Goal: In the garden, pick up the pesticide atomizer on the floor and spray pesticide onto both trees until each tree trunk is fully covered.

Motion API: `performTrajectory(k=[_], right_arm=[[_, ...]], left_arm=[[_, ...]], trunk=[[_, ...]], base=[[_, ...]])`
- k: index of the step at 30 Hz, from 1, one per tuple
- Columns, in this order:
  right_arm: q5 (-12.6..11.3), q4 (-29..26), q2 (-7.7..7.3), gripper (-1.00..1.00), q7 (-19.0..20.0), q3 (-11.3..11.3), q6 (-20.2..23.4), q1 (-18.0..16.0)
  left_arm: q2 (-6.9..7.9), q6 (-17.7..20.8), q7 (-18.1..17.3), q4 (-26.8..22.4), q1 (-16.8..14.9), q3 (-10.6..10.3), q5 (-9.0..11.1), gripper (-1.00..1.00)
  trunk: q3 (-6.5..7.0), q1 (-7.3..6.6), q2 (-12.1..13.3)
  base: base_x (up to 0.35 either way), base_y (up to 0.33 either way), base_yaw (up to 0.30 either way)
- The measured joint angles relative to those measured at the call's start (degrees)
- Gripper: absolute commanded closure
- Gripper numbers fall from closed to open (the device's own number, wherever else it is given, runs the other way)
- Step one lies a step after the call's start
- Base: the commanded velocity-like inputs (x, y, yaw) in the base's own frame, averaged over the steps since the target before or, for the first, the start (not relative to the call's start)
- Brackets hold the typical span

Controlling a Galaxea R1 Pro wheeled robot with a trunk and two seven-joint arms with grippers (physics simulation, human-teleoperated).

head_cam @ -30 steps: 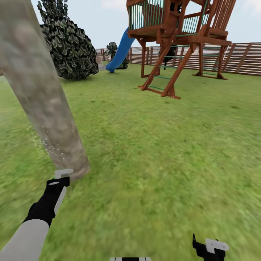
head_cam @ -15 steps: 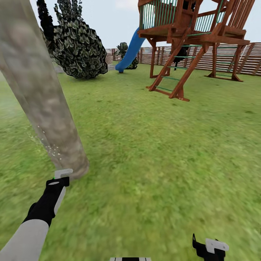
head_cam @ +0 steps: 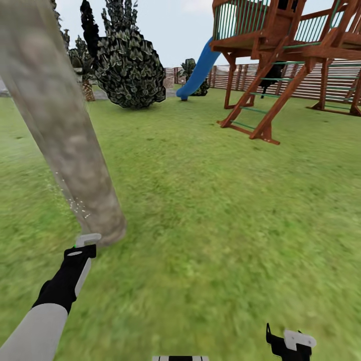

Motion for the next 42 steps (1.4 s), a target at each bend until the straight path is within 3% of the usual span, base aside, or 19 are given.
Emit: performTrajectory(k=[12,34,40,42], right_arm=[[0.0,0.0,-0.02,-1.0,0.0,0.01,0.0,0.0],[0.0,-0.08,-0.08,-1.0,0.0,0.0,0.0,0.0],[0.05,-0.07,0.0,-1.0,0.08,0.0,-0.01,0.0],[0.03,-0.02,0.0,-1.0,0.09,0.0,0.0,0.0]], left_arm=[[-0.01,0.0,0.09,0.0,0.0,0.09,-0.01,1.0],[-0.17,-0.08,0.25,-1.02,-0.2,-0.26,0.25,1.0],[0.55,-0.19,-1.91,-1.35,-0.88,-0.78,0.33,1.0],[0.43,0.28,-5.75,-3.06,-2.4,-0.96,0.26,1.0]], trunk=[[0.0,0.0,0.0],[0.0,0.0,0.0],[0.0,0.0,0.0],[0.01,0.0,0.0]], base=[[0.0,-0.272,0.088],[0.046,-0.227,0.227],[0.003,-0.004,0.002],[0.0,0.0,0.0]])
